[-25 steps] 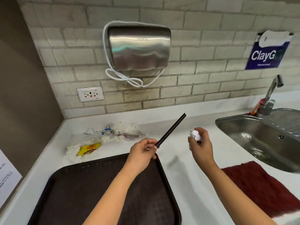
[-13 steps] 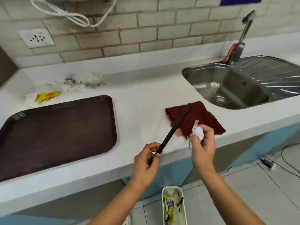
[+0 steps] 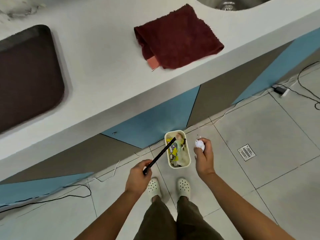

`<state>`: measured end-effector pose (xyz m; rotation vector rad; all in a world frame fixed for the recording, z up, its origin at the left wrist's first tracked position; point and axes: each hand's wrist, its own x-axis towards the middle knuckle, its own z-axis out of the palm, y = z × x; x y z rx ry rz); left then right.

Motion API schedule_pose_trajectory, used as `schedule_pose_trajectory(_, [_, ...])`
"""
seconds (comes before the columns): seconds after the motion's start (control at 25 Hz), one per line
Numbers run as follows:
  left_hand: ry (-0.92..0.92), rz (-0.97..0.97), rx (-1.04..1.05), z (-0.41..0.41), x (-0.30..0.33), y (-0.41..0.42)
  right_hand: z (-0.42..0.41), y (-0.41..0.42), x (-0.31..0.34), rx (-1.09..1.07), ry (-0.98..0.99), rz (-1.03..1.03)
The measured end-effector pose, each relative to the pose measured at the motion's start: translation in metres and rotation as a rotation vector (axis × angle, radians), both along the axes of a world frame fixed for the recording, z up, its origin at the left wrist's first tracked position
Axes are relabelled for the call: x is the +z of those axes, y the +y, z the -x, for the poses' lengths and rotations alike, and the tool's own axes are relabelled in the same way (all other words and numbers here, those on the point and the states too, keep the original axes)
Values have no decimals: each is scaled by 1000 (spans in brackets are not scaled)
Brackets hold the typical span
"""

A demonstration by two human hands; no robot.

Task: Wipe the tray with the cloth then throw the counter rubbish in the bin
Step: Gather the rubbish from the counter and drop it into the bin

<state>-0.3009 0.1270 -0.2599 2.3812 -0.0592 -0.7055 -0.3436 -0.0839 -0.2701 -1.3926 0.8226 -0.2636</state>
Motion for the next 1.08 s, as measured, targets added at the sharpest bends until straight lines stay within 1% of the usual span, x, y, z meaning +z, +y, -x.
schedule_pose_trajectory(0.12, [87,-108,-4,-1,-34,-6,11,3,-49,-22,126,-70])
schedule_pose_trajectory(0.2, [122,-144,-31,-7,-63,-14,11,1,-92,7,258,-3])
schedule_pose_trajectory(0.24, [136,-151,-20,-11,-77,-18,12,0,-115,41,343,37])
schedule_pose_trajectory(0.32, [129,-116,42,-19,-103,-25,17,2,-157,83,460,37])
schedule_pose_trajectory(0.4, [102,-93,85,-26,-127,-32,23,5,-190,99,496,-7])
schedule_pose_trajectory(0.44, [97,-99,70,-29,-138,-37,23,4,-201,111,493,-16])
schedule_pose_trajectory(0.56, [100,-192,-85,-33,-186,-49,25,-2,-241,124,517,-5])
schedule_pose_trajectory(0.68, [117,-327,-277,-29,-225,-60,26,-7,-270,159,548,27])
schedule_pose_trajectory(0.8, [94,-455,-543,-22,-248,-70,23,-5,-292,248,569,135])
schedule_pose_trajectory(0.92, [58,-502,-791,-20,-276,-80,15,-4,-316,359,572,224])
schedule_pose_trajectory(1.0, [67,-505,-864,-22,-301,-85,10,-1,-330,455,554,253])
schedule_pose_trajectory(1.08, [141,-507,-916,-22,-327,-88,6,1,-343,527,566,259])
